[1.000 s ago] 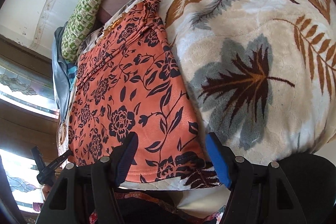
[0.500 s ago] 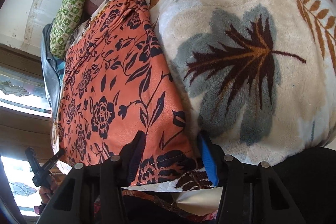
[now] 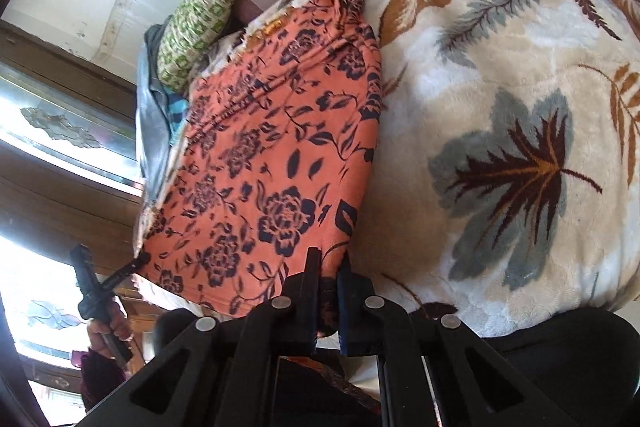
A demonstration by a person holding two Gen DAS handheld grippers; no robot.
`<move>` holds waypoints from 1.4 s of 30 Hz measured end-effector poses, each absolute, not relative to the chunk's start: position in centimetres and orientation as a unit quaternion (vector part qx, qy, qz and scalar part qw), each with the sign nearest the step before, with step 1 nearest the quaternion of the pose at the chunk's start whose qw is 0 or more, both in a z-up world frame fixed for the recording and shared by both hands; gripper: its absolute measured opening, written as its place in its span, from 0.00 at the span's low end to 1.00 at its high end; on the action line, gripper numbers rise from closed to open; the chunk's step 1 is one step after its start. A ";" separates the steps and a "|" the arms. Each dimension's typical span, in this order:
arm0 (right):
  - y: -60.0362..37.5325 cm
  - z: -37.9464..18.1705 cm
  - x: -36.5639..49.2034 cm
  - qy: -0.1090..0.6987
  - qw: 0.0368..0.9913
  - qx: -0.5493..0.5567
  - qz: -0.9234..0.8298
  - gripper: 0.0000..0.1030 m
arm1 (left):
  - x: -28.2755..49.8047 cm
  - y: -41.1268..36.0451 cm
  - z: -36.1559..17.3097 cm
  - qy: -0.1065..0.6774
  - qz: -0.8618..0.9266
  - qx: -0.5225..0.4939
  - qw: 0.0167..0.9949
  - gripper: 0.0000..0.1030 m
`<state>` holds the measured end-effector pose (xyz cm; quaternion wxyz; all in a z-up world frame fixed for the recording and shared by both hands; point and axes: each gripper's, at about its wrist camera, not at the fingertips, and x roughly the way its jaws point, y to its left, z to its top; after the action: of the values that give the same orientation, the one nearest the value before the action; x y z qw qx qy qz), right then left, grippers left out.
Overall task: Fold small clothes
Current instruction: 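Grasp the hem of the folded dress with the left gripper while the right gripper grasps it too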
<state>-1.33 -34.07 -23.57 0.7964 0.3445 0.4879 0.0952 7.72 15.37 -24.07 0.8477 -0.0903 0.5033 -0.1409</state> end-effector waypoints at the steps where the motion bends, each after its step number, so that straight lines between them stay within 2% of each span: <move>1: -34.6 -22.9 -1.4 0.477 0.796 0.359 0.101 0.07 | 7.9 15.5 -23.6 0.501 -0.140 -0.091 0.849 0.07; 4: -36.0 -21.3 -1.5 0.443 0.799 0.391 0.112 0.06 | 8.0 15.4 -23.0 0.498 -0.137 -0.076 0.853 0.08; 7: -36.9 -21.3 -1.7 0.442 0.804 0.386 0.097 0.07 | 8.2 15.7 -24.5 0.518 -0.103 -0.059 0.847 0.12; 9: -37.2 -22.6 -1.8 0.459 0.796 0.387 0.084 0.07 | 8.3 16.4 -26.7 0.547 -0.070 -0.061 0.832 0.16; 11: -37.6 -24.3 -2.0 0.478 0.787 0.384 0.064 0.07 | 8.4 17.3 -28.7 0.576 -0.046 -0.073 0.813 0.27; 13: -38.1 -26.1 -2.2 0.493 0.775 0.393 0.053 0.06 | 8.2 17.9 -30.0 0.591 -0.033 -0.092 0.801 0.29; 16: -38.7 -27.4 -2.5 0.498 0.767 0.402 0.043 0.07 | 7.9 17.9 -30.1 0.581 -0.040 -0.114 0.805 0.30; 19: -39.0 -27.5 -2.3 0.497 0.766 0.405 0.042 0.07 | 8.2 17.3 -29.8 0.569 -0.060 -0.140 0.808 0.43; 21: -38.8 -27.4 -2.3 0.499 0.769 0.398 0.041 0.07 | 8.4 16.5 -29.5 0.563 -0.076 -0.147 0.810 0.44; 23: -38.5 -27.6 -2.3 0.504 0.769 0.392 0.039 0.07 | 8.7 15.4 -29.6 0.563 -0.076 -0.132 0.812 0.52; 24: -38.5 -27.7 -2.3 0.506 0.767 0.392 0.038 0.07 | 8.8 14.9 -30.0 0.570 -0.068 -0.113 0.811 0.52; 27: -38.4 -28.1 -2.3 0.510 0.763 0.396 0.035 0.07 | 8.9 13.6 -31.0 0.582 -0.056 -0.071 0.808 0.52; 28: -38.4 -28.2 -2.3 0.510 0.762 0.397 0.035 0.07 | 8.7 13.4 -30.9 0.579 -0.055 -0.062 0.811 0.45; 29: -38.4 -28.3 -2.3 0.510 0.761 0.399 0.035 0.07 | 8.6 13.3 -30.8 0.579 -0.057 -0.058 0.811 0.30; 32: -38.4 -28.3 -2.3 0.510 0.761 0.400 0.037 0.07 | 8.5 13.7 -30.6 0.581 -0.072 -0.079 0.807 0.13; 35: -38.2 -28.3 -2.2 0.511 0.761 0.397 0.038 0.07 | 8.2 14.0 -29.7 0.572 -0.087 -0.099 0.809 0.10; 42: -38.7 -25.9 -1.6 0.482 0.761 0.427 0.078 0.07 | 9.3 15.3 -24.7 0.525 -0.153 -0.203 0.812 0.09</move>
<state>-1.61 -38.70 -25.86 0.7612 0.4269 0.4819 0.0782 9.26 15.30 -24.65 0.8122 -0.2032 0.5250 -0.1530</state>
